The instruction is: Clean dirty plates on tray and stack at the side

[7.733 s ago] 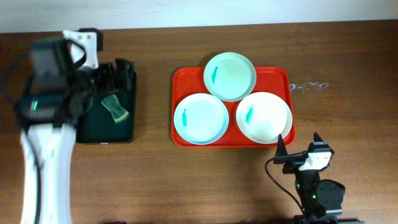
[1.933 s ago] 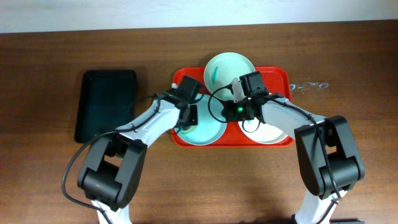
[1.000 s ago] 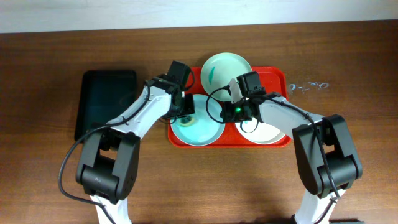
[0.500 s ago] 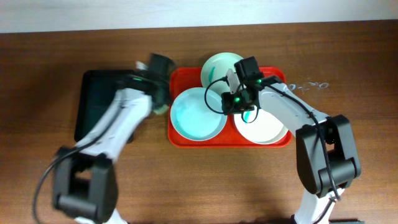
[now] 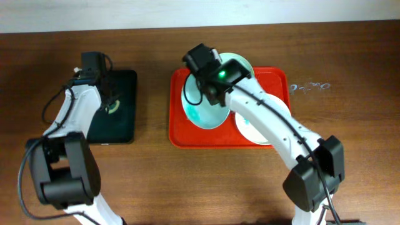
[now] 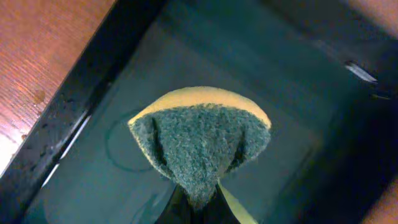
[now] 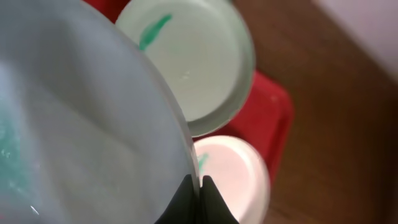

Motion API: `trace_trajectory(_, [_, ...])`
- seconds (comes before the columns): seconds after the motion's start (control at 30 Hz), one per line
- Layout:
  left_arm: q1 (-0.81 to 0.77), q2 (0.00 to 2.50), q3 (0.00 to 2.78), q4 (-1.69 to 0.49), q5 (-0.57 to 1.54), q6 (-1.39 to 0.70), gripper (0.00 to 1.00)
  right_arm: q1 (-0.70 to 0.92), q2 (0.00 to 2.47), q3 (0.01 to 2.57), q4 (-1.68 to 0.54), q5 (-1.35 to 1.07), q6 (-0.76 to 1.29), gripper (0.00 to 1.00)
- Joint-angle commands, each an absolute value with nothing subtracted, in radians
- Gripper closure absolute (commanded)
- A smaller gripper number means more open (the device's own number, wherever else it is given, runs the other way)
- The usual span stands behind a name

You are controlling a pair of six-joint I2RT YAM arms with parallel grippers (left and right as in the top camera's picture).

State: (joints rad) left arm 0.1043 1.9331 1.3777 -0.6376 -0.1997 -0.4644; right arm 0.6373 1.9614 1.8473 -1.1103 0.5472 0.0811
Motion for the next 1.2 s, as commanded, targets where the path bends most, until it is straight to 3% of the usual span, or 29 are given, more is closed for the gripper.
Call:
trace_trajectory(0.0, [0.134,1.992,1.369,-0.614,-0.165,-0.451,0.76,0.711,1.936,1.878,-1.119,0.822,-0.014,0.96])
trace_trajectory(0.03, [0.134,1.994,1.369,-0.614,-0.161,-0.451,0.54,0.739,1.936,1.878,-1.118,0.916,-0.027,0.96])
trace_trajectory(0.07, [0.134,1.994,1.369,-0.614,-0.161,-0.451,0.43,0.754,1.936,1.878,-1.115,0.983,-0.027,0.96])
trace_trajectory(0.1, [0.134,1.987,1.374,-0.614,-0.161,-0.451,0.26,0.778,1.936,1.878,-1.111,1.105,-0.032,0.96])
trace_trajectory(0.23, [0.134,1.921,1.396,-0.646,-0.139,-0.447,0.2,0.846,1.936,1.878,-1.11,1.296,-0.143,0.96])
trace_trajectory(0.33, [0.134,1.855,1.396,-0.649,-0.077,-0.447,0.18,0.842,1.936,1.877,-1.106,1.236,-0.089,0.96])
trace_trajectory(0.37, [0.134,1.843,1.396,-0.649,-0.073,-0.447,0.12,0.82,1.936,1.877,-1.095,1.109,-0.061,0.96])
trace_trajectory(0.47, [0.133,1.842,1.396,-0.671,-0.074,-0.448,0.01,0.598,1.936,1.878,-1.026,0.381,-0.043,0.96])
trace_trajectory(0.57, [0.134,1.842,1.396,-0.679,-0.075,-0.447,0.0,0.278,1.943,1.877,-1.002,-0.171,0.009,0.96])
trace_trajectory(0.7, [0.134,1.842,1.396,-0.682,-0.075,-0.447,0.0,-0.128,2.04,1.872,-0.971,-0.509,0.01,0.96])
trace_trajectory(0.93, [0.134,1.842,1.395,-0.695,-0.075,-0.447,0.01,-0.519,2.228,1.872,-0.833,-0.46,0.29,0.96])
trace_trajectory(1.03, [0.134,1.842,1.395,-0.693,-0.075,-0.447,0.01,-0.639,2.234,1.872,-0.855,-0.252,0.291,0.96])
trace_trajectory(1.17, [0.134,1.842,1.395,-0.69,-0.075,-0.448,0.02,-0.669,2.234,1.837,-0.882,-0.233,0.195,0.96])
